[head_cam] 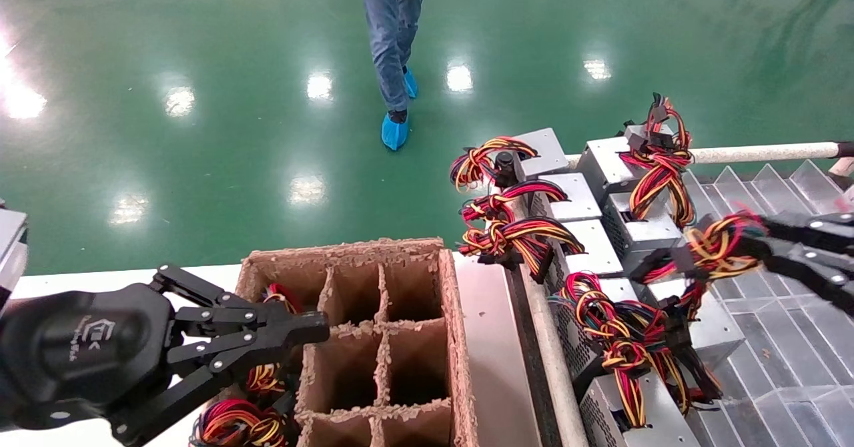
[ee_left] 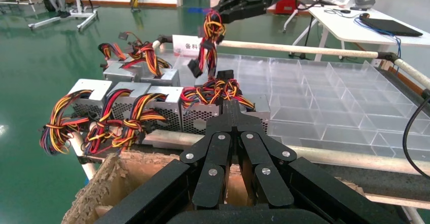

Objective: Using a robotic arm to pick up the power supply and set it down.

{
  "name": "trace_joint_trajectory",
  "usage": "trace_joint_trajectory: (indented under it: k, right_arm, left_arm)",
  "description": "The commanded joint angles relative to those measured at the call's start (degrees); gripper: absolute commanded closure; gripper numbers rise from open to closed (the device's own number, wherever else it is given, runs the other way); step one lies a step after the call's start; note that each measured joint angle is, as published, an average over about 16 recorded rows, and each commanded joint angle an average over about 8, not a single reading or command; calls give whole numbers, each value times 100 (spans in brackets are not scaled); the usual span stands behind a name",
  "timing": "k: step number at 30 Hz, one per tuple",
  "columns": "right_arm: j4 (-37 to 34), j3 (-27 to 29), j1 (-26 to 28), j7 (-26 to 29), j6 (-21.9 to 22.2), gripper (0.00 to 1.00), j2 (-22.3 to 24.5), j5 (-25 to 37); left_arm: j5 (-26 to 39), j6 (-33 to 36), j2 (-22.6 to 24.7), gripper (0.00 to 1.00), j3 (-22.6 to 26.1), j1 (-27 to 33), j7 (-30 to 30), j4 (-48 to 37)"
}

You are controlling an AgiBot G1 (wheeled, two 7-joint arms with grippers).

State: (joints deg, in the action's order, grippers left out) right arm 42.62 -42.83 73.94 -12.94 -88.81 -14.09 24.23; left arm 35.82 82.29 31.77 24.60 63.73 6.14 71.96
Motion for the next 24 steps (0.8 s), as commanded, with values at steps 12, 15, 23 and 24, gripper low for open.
trace_joint_trajectory:
  k: [12, 15, 23, 24]
  right_arm:
    - [-28, -101, 459, 267, 26, 0, -243, 520]
    - [1, -116, 538, 322, 43, 0, -259, 606]
    - [103, -143, 707, 448, 112, 0, -284, 788]
    - [120, -144, 733, 462, 124, 0, -286, 813]
  left_arm:
    - [0, 0, 0, 100, 0, 0, 0, 0]
    - [0, 0, 0, 100, 0, 0, 0, 0]
    - [0, 0, 0, 100, 0, 0, 0, 0]
    - [0, 0, 0, 100, 0, 0, 0, 0]
